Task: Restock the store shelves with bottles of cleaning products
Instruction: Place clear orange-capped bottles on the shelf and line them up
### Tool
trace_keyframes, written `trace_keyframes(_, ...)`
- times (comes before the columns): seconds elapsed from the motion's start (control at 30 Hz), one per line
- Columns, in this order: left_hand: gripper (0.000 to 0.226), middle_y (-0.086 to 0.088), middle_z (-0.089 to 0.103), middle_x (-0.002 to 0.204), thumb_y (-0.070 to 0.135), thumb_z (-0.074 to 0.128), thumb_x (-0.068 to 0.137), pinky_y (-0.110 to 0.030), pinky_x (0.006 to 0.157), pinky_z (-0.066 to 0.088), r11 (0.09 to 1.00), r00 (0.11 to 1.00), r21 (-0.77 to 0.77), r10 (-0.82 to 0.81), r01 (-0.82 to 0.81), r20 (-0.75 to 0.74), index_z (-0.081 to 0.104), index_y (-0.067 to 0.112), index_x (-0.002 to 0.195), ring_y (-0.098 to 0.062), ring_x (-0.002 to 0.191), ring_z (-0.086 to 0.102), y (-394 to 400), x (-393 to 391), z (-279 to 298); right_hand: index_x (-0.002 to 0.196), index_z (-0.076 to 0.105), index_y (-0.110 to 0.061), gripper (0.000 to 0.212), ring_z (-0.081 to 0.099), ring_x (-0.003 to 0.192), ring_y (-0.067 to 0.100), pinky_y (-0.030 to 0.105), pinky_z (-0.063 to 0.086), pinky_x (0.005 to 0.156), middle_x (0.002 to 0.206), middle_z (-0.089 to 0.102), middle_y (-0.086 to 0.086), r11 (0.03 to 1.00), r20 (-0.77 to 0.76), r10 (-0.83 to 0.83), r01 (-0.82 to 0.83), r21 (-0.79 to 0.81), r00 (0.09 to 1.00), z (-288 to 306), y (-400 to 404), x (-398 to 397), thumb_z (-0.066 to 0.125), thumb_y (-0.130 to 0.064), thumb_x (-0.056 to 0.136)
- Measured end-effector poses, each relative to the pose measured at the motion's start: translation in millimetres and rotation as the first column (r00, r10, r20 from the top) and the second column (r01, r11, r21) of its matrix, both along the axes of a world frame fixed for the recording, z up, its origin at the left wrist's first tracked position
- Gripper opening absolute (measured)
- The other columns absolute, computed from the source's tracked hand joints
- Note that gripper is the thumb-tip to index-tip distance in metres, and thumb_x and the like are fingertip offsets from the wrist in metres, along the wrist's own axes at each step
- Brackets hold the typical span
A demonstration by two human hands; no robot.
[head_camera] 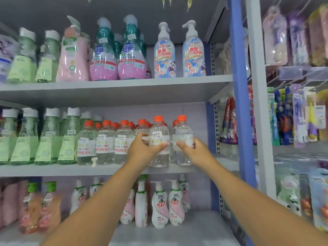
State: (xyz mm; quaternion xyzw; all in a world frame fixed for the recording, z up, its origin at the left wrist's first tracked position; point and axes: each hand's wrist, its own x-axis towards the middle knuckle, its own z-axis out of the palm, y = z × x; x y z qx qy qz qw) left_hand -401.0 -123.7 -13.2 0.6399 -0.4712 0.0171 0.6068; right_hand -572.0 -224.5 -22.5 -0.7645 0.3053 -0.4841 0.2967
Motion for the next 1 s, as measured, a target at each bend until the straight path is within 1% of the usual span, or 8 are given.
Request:
trace_keyframes(0.1,0.076,0.009,0.060,0.105,0.065,0.083,0.065,-0.024,0.066,0.045,0.994,0.991,-0.043,0.106,-0.103,0.081,0.053,0.025,0.122,-0.007,0.088,0.058,-13.5,2.5,-6.7,0.100,0.050,-0.035,0.021,0.050,0.075,-0.006,0.015,0.035,0.057,0.089,0.054,-0.022,0.999,-0.111,0.045,-0.043,0.015,0.993,5.9,-5.4,-5.1,0.063,-0.050,0.094)
trace_keyframes(0.2,0.074,0.010,0.057,0.097,0.069,0.080,0.067,-0.031,0.071,0.049,0.991,0.989,-0.029,0.130,-0.128,0.073,0.053,0.025,0.121,-0.007,0.085,0.057,-21.5,4.4,-11.8,0.103,0.052,-0.036,0.021,0.050,0.078,-0.007,0.014,0.036,0.060,0.096,0.057,-0.019,0.999,-0.186,0.053,-0.052,0.008,0.981,10.9,-17.3,-2.6,0.065,-0.049,0.093)
trace_keyframes(0.33,0.078,0.005,0.060,0.111,0.074,0.075,0.067,-0.037,0.078,0.054,0.974,0.963,-0.004,0.224,-0.226,0.151,0.052,0.023,0.121,-0.014,0.092,0.060,-32.0,0.9,-11.5,0.116,0.064,-0.032,0.047,0.066,0.093,0.007,0.029,0.055,0.082,0.112,0.071,-0.010,0.998,-0.233,0.062,-0.062,0.007,0.971,12.2,-31.9,13.8,0.070,-0.063,0.081)
trace_keyframes(0.5,0.083,0.004,0.059,0.113,0.084,0.062,0.068,-0.037,0.068,0.053,0.906,0.871,-0.002,0.408,-0.423,0.273,0.051,0.019,0.119,-0.017,0.087,0.059,-40.4,-6.5,-14.2,0.115,0.051,-0.024,0.080,0.059,0.077,0.007,0.028,0.043,0.059,0.094,0.062,-0.011,1.000,-0.217,-0.008,0.007,-0.006,0.976,4.1,-33.8,24.5,0.058,-0.088,0.068)
trace_keyframes(0.67,0.077,0.004,0.057,0.094,0.087,0.055,0.069,-0.036,0.056,0.051,0.858,0.813,-0.023,0.495,-0.514,0.308,0.045,0.019,0.103,-0.019,0.073,0.061,-49.5,-13.6,-17.6,0.109,0.060,-0.032,0.016,0.065,0.097,0.012,0.033,0.055,0.087,0.106,0.069,-0.007,0.981,-0.211,0.156,-0.126,0.150,0.965,11.3,-38.3,6.0,0.060,-0.038,0.094)
trace_keyframes(0.8,0.061,0.005,0.054,0.091,0.079,0.053,0.081,-0.035,0.055,0.051,0.868,0.798,-0.099,0.488,-0.487,0.354,0.046,0.021,0.099,-0.017,0.071,0.057,-55.7,-10.2,-28.3,0.120,0.051,-0.024,0.047,0.064,0.095,0.009,0.025,0.050,0.071,0.108,0.064,-0.008,0.987,-0.119,0.106,-0.089,0.136,0.987,5.0,-41.5,11.0,0.078,-0.035,0.083)
trace_keyframes(0.9,0.042,0.006,0.052,0.098,0.060,0.061,0.087,-0.031,0.055,0.042,0.898,0.826,-0.152,0.440,-0.413,0.353,0.049,0.022,0.100,-0.017,0.077,0.055,-57.5,-1.8,-40.2,0.122,0.051,-0.025,0.073,0.064,0.100,0.013,0.032,0.055,0.080,0.113,0.062,-0.008,0.998,-0.147,-0.020,0.028,0.053,0.989,2.7,-43.1,21.4,0.080,-0.058,0.064)
trace_keyframes(1.0,0.034,0.006,0.053,0.098,0.052,0.064,0.089,-0.030,0.056,0.036,0.911,0.843,-0.170,0.412,-0.375,0.346,0.048,0.023,0.098,-0.017,0.077,0.053,-57.9,1.0,-42.4,0.110,0.062,-0.028,0.035,0.067,0.090,0.010,0.022,0.052,0.069,0.102,0.069,-0.009,0.996,-0.149,0.054,-0.043,0.076,0.987,6.6,-35.8,19.3,0.073,-0.040,0.079)
